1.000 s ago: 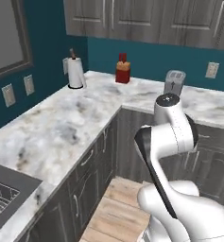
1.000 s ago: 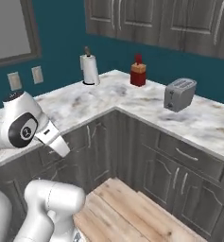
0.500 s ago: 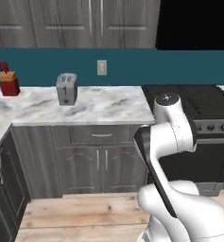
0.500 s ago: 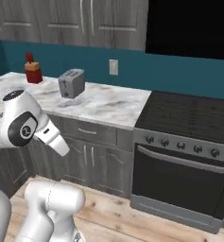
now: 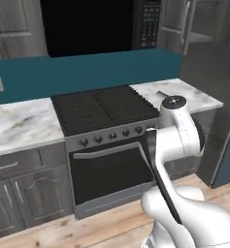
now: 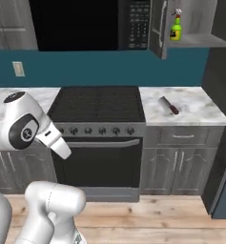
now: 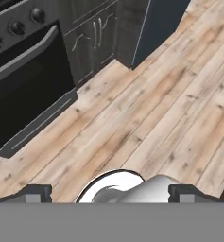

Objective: Move the cutting board and knife to the sink. Then move spray from the cabinet to the counter.

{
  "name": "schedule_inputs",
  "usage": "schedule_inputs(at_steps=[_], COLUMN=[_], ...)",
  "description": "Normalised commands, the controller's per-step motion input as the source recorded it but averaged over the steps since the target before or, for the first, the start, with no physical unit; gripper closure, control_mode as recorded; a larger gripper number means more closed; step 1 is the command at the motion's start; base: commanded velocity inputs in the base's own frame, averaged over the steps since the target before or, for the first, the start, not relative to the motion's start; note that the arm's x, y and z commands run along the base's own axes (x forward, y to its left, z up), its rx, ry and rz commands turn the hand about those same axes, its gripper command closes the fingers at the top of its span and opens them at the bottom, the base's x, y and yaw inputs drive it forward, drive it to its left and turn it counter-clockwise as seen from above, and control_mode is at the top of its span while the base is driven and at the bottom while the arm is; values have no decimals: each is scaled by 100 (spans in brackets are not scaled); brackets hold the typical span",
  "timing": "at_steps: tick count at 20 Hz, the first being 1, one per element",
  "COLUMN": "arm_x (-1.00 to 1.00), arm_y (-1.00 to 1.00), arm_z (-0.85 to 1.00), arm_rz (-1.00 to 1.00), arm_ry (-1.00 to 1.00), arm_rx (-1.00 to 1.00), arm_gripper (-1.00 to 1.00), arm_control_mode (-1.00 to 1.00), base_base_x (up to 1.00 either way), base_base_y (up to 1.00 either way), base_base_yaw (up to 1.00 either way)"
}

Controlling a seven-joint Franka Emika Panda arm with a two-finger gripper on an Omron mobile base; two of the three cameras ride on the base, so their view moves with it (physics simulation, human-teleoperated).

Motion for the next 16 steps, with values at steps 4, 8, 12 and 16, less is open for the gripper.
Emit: schedule_inputs(at_steps=[4,8,12,16], arm_x=[0,0,0,0], arm_y=[0,0,0,0], arm_z=[0,0,0,0], arm_rz=[0,0,0,0], arm_ry=[0,0,0,0], arm_rx=[0,0,0,0], arm_gripper=[-100,-100,-100,-100], arm_control_mode=[100,100,100,100], base_base_x=[54,29,44,65], base_base_y=[-89,-78,-84,-97], base_base_yaw=[-7,3,21,35])
